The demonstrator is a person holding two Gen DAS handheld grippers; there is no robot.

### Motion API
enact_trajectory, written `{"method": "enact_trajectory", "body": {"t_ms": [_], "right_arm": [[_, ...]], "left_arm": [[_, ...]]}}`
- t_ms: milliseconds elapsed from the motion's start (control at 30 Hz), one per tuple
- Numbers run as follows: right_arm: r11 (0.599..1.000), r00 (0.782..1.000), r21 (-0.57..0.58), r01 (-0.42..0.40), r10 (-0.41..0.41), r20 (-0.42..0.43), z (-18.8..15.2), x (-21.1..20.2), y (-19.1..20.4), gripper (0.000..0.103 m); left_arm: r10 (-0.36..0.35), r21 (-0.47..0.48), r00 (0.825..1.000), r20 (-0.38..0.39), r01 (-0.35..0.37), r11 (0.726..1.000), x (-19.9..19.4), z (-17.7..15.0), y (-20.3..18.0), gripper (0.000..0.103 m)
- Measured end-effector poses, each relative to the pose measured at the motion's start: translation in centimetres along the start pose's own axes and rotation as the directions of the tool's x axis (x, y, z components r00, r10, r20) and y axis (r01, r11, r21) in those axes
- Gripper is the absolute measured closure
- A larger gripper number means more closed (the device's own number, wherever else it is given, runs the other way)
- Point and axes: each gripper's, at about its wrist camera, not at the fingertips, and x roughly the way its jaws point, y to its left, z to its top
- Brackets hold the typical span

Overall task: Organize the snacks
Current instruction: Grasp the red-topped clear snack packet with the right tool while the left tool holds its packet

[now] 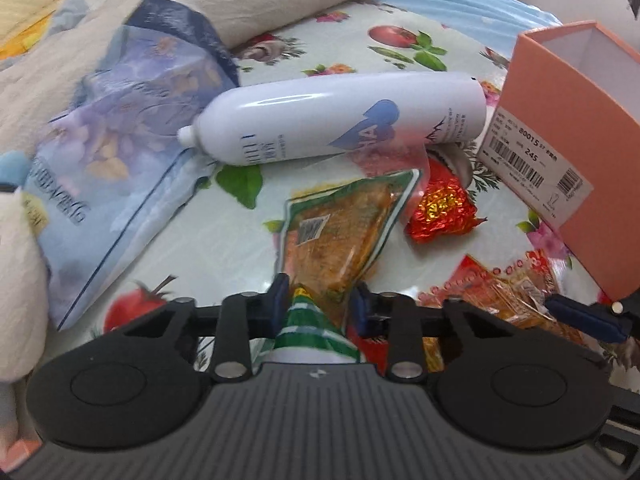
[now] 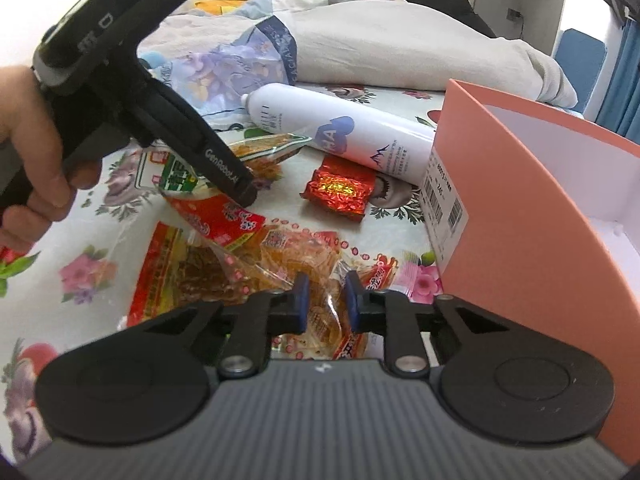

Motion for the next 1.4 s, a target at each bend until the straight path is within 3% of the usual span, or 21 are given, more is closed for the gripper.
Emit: {"method": "enact_trajectory", "body": {"t_ms": [267,367,500,600,800,967,1400], "right_arm": [[0.999,0.999,0.000,-0.038,0.038,0.002,-0.4,-1.8,-0.3,0.090],[0.999,0.999,-0.004,-0.049,0.049,0.008,-0.5,-2.5,-0.3,0.091],[0.997,0.998,-0.017,-0.069,0.069,0.009,-0.9,-3.5,-0.1,0.091],[0.996,0.996,-0.021,-0.085,0.085,0.006,-1.3,-4.3,0.0,0.091],[0.994,0.993,-0.004,-0.113,0.113,0.023,-2.3,-6.4,0.3,0.091],[0.989,0.989,0.002,-0.148,0.148,0.000,-3.6,-8.0,0.7,0.091],[0.947,0.944,-0.047,-0.317,0.311,-0.106,-6.2,-10.1,1.9,0.089]], "left_arm": [[0.059,-0.109,0.995,0.079,-0.050,0.993,-4.3,-1.7,1.3,0.075],[0.057,-0.170,0.991,0.119,-0.036,0.985,-6.7,-2.6,1.6,0.075],[0.121,-0.189,0.980,0.158,-0.091,0.978,-9.5,-4.5,0.2,0.075],[0.119,-0.241,0.978,0.170,-0.076,0.968,-11.1,-6.3,-0.7,0.075],[0.127,-0.360,0.979,0.158,-0.063,0.931,-12.6,-10.3,-2.2,0.075],[0.117,-0.468,0.982,0.150,-0.034,0.883,-14.2,-13.8,-3.2,0.075],[0.170,-0.535,0.979,0.112,-0.085,0.841,-17.0,-20.2,-5.0,0.075]]}}
